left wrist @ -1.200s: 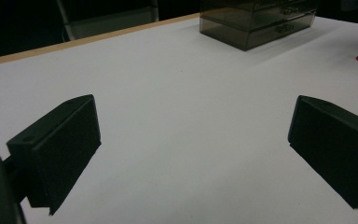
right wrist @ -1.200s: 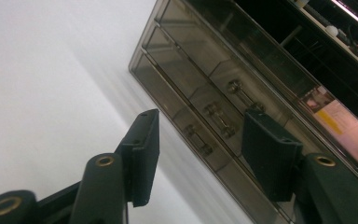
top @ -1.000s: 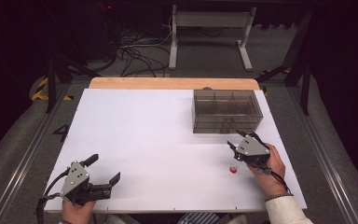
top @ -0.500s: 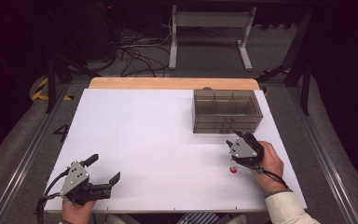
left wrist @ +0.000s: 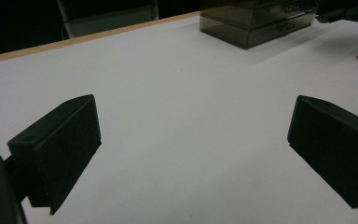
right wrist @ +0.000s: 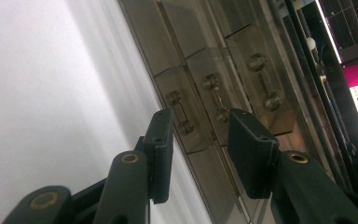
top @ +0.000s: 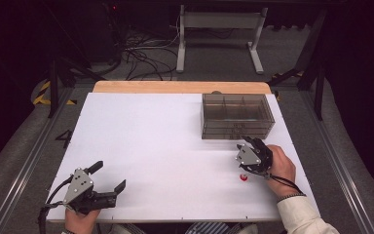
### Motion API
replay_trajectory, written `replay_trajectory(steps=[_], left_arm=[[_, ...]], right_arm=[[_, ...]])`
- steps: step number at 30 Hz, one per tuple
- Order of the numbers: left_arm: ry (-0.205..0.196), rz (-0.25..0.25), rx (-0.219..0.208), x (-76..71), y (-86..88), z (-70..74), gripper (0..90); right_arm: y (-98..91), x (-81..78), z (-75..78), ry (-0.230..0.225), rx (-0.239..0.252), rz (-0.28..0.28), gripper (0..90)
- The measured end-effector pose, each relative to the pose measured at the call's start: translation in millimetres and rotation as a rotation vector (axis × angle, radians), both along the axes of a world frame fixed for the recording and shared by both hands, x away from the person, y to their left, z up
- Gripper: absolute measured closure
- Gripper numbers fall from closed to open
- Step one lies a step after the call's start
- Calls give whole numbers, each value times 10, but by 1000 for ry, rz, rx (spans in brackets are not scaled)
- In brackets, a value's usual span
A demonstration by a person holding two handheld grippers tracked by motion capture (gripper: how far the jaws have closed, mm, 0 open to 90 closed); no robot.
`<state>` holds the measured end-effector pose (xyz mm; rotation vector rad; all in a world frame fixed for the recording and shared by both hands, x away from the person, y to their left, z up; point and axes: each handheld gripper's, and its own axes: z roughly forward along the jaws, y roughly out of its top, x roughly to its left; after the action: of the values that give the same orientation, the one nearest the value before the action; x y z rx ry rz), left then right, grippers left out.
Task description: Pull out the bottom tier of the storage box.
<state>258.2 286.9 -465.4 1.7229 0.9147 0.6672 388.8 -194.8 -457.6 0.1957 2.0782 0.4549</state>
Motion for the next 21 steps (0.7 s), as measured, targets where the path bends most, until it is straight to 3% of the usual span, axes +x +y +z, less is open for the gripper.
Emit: replay_trajectory(steps=[12, 21], left_arm=[[1, -1, 4, 2, -2, -2, 33], [3, -4, 5, 3, -6, -6, 34]], right_arm=[[99, 81, -136, -20, -112, -22, 660], [142, 142, -220, -25, -166, -32, 674]])
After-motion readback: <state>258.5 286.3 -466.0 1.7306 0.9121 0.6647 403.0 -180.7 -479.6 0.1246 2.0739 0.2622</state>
